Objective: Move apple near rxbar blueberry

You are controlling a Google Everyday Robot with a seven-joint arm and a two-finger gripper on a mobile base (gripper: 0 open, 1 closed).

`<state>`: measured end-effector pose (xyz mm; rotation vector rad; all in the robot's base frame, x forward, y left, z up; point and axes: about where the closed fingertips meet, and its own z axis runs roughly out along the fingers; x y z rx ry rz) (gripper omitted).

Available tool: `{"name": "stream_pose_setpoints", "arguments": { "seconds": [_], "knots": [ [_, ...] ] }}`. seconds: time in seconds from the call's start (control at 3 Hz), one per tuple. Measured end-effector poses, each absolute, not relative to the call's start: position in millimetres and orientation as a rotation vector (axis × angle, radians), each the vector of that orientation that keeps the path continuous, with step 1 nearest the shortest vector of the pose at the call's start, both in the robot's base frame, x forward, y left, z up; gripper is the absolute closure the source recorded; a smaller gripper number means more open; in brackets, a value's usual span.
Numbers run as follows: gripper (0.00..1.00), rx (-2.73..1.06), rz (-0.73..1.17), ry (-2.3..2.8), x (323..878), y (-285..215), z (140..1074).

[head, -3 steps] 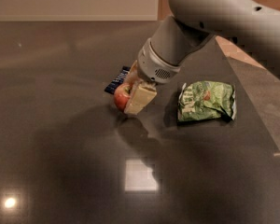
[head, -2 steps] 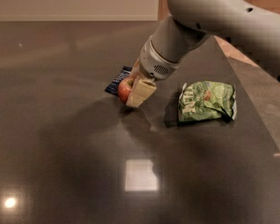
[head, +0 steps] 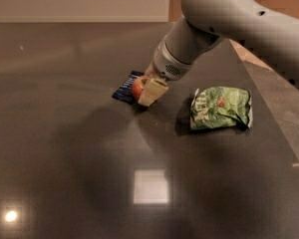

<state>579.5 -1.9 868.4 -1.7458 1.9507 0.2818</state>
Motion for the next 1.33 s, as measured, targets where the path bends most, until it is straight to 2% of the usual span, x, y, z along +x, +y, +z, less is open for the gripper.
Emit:
{"name": "stream_pose_setpoints", "arguments": {
  "seconds": [1.0,1.33],
  "knots": [
    [0.12,-1.712,0.311,1.996,605,-6,857],
    [0.00,-1.713,0.326,1.990,608,-4,855]
  ]
}}
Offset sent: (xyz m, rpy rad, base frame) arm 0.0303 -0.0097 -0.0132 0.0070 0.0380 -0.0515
